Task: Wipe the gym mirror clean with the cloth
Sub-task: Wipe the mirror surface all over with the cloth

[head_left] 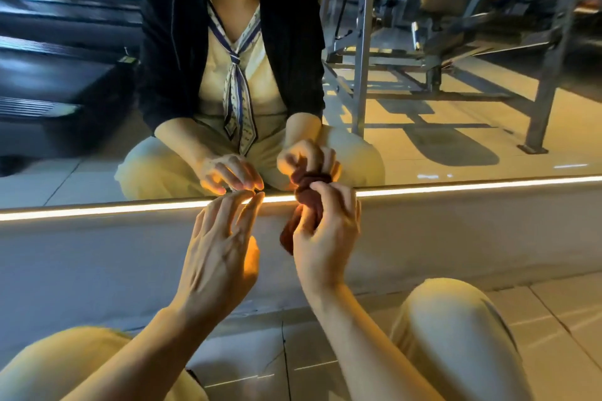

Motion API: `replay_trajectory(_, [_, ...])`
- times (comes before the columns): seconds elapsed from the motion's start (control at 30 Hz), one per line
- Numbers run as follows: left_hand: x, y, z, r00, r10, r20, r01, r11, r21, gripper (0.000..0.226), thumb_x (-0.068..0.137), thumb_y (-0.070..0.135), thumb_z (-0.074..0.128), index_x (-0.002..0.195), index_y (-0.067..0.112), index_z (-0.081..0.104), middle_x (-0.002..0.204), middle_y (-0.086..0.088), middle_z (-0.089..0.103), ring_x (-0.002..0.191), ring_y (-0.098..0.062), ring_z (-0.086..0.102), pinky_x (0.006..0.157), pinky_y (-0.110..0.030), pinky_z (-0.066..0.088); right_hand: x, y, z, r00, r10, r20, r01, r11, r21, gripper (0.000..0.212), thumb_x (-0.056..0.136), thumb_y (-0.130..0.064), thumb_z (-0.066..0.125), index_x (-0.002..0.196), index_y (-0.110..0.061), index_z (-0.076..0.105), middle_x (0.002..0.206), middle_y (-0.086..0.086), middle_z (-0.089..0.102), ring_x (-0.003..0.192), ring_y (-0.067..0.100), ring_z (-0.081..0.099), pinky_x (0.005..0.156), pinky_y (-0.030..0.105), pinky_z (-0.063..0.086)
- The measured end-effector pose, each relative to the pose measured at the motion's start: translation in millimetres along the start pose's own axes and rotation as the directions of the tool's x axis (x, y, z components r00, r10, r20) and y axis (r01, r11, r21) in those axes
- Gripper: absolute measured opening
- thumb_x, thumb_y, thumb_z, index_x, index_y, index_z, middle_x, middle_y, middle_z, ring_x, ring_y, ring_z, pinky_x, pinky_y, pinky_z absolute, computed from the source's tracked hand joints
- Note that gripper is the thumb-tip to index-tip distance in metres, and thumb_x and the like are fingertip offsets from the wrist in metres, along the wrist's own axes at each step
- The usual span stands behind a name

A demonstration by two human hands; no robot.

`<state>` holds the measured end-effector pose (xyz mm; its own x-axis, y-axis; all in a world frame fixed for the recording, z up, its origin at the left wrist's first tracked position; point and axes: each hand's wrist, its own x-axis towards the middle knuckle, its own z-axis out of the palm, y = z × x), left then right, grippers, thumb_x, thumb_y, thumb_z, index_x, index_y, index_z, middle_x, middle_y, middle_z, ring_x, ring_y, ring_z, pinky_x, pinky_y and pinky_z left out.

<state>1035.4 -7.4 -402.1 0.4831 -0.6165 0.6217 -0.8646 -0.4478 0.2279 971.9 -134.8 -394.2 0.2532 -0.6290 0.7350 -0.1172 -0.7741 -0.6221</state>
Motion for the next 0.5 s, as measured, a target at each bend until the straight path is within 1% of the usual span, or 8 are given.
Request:
replay_trajectory(0.07, [0.7,1.3,-0.3,1.000,-0.004,0.021,0.004,1.000,0.005,0.079,0.065,-0.006,0.082,0.138,0.000,0.052,0.137,-0.019,0.049,0.123,-0.036,0.049,0.100,-0.051,0.047,6.2,-2.8,-0.7,0.998,0.064,0.014,-0.065,0.995,0.073,0.033,0.074,0.012,0.065,0.103,-0.005,0.070,0.109,0.010,0.061,0.103,0.029,0.059,0.091,0.021,0.043])
replay_trajectory(0.17, [-0.2,6.7,-2.2,0.999,-0.031,0.028,0.031,1.000,-0.007,0.079,0.064,-0.007,0.081,0.137,0.001,0.054,0.137,-0.018,0.051,0.124,-0.033,0.047,0.104,-0.048,0.043,23.2,8.2,-17.6,0.948,0.263,-0.179,-0.243,0.962,0.127,0.030,0.082,0.011,0.068,0.109,-0.002,0.068,0.113,0.017,0.060,0.106,0.019,0.054,0.091,0.004,0.035])
replay_trajectory(0.2, [-0.9,9.5,-3.5,0.999,-0.046,0.025,0.046,0.999,-0.016,0.079,0.063,-0.007,0.080,0.137,0.002,0.054,0.137,-0.016,0.051,0.124,-0.031,0.046,0.105,-0.046,0.041,28.6,16.1,-24.5,0.913,0.333,-0.237,-0.310,0.942,0.130,0.029,0.086,0.009,0.067,0.113,-0.001,0.067,0.116,0.020,0.059,0.109,0.020,0.053,0.091,0.003,0.033])
replay_trajectory(0.27, [-2.2,14.0,-4.8,0.998,-0.067,0.021,0.067,0.997,-0.030,0.078,0.063,-0.006,0.081,0.136,0.002,0.055,0.137,-0.015,0.053,0.124,-0.030,0.047,0.106,-0.046,0.041,33.3,31.4,-32.6,0.848,0.454,-0.274,-0.433,0.891,0.134,0.033,0.088,0.008,0.065,0.120,0.000,0.064,0.120,0.025,0.058,0.115,0.032,0.053,0.096,0.018,0.039])
replay_trajectory(0.3, [-3.2,15.2,-5.1,0.997,-0.071,0.026,0.071,0.997,-0.018,0.078,0.063,-0.006,0.081,0.135,0.002,0.055,0.136,-0.016,0.053,0.124,-0.031,0.048,0.105,-0.047,0.043,30.2,32.3,-30.2,0.850,0.467,-0.245,-0.455,0.884,0.106,0.038,0.085,0.010,0.065,0.122,0.001,0.063,0.120,0.026,0.058,0.115,0.039,0.053,0.097,0.028,0.041])
replay_trajectory(0.37, [-5.4,15.7,-6.6,0.997,-0.063,0.052,0.061,0.997,0.036,0.078,0.062,-0.006,0.082,0.134,0.001,0.056,0.136,-0.017,0.054,0.122,-0.033,0.051,0.103,-0.049,0.046,10.4,19.8,-18.8,0.929,0.356,-0.098,-0.353,0.934,0.053,0.054,0.072,0.017,0.067,0.123,0.002,0.062,0.120,0.025,0.055,0.112,0.041,0.053,0.097,0.041,0.044])
replay_trajectory(0.4, [-6.2,15.7,-8.7,0.996,-0.057,0.070,0.053,0.997,0.065,0.077,0.061,-0.006,0.083,0.134,0.001,0.056,0.136,-0.017,0.054,0.122,-0.035,0.053,0.102,-0.049,0.047,-3.1,10.9,-12.9,0.968,0.250,0.014,-0.251,0.966,0.070,0.060,0.067,0.020,0.067,0.124,0.000,0.063,0.120,0.022,0.055,0.110,0.037,0.055,0.097,0.041,0.046])
replay_trajectory(0.5, [-7.7,14.9,-20.0,0.992,-0.054,0.110,0.039,0.990,0.135,0.073,0.063,-0.001,0.085,0.131,0.001,0.059,0.136,-0.019,0.056,0.123,-0.037,0.053,0.102,-0.049,0.047,-24.9,-5.7,-9.4,0.970,0.034,0.239,-0.081,0.979,0.190,0.066,0.068,0.019,0.074,0.128,-0.005,0.064,0.119,0.013,0.060,0.109,0.021,0.059,0.098,0.028,0.046])
